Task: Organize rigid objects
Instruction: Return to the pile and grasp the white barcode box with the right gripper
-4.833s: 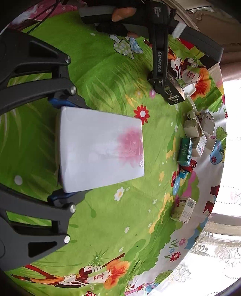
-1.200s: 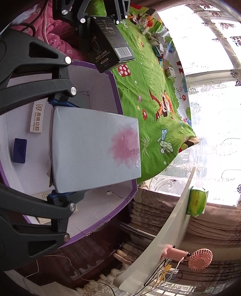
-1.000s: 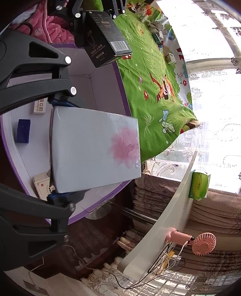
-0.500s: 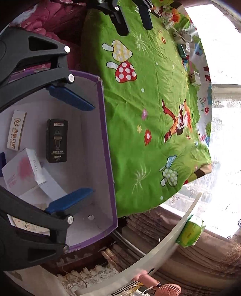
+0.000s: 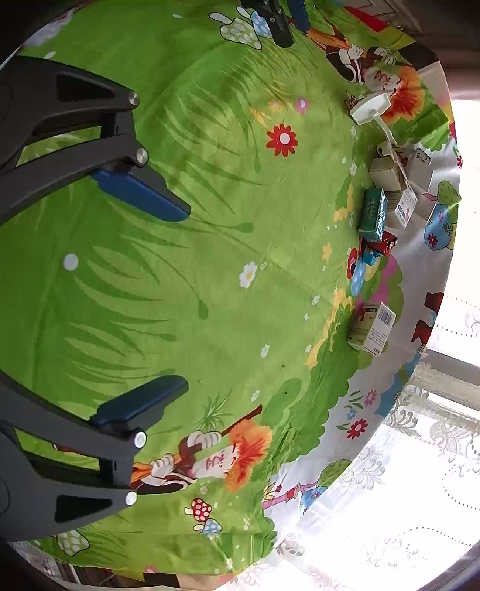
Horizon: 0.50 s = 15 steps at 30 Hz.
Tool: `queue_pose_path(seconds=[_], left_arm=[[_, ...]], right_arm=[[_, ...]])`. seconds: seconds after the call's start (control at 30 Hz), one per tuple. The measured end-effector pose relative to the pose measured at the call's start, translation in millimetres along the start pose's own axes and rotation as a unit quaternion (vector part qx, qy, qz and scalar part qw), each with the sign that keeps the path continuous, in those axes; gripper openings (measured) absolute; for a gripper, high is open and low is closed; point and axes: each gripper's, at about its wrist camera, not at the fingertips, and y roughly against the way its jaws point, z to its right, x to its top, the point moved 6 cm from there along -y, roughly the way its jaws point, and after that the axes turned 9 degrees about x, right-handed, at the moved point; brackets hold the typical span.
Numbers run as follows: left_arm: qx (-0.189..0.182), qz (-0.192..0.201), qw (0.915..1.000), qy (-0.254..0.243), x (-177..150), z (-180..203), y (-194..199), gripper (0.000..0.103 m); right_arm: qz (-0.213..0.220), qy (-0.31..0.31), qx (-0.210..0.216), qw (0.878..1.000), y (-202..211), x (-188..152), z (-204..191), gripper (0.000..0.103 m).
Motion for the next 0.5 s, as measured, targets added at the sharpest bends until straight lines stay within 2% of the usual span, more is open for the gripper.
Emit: queue_pose_path(seconds=[0.1,0.23,0.33,0.43,0.5], left_arm=[[-0.038,0.000,0.9979,0.053,1.1,-11.5,-0.3,0.087],[-0.049,-0.003,0.9979,0.042,-0.2,-5.1,-0.3,0.095],[-0.055,-0.005,0.9976,0.040,1.2,-3.5,-0.6,0.098],[-0.058,-0.006,0.9976,0.039,1.3,-2.6,-0.7,0.100],[-0.059,-0.008,0.9976,0.035,1.7,-1.1,-1.8,0.103]], right_arm=[[0.002,0.030,0.017,0.999,-34.2,37.7,15.8,0.087],[-0.009,0.063,0.003,0.998,-87.0,89.2,40.5,0.087],[-0.003,0.097,-0.002,0.995,-118.4,129.0,55.1,0.092],[-0.005,0.155,-0.035,0.987,-144.9,166.1,66.3,0.092],[-0.005,0.186,-0.039,0.982,-159.6,185.2,69.5,0.092]])
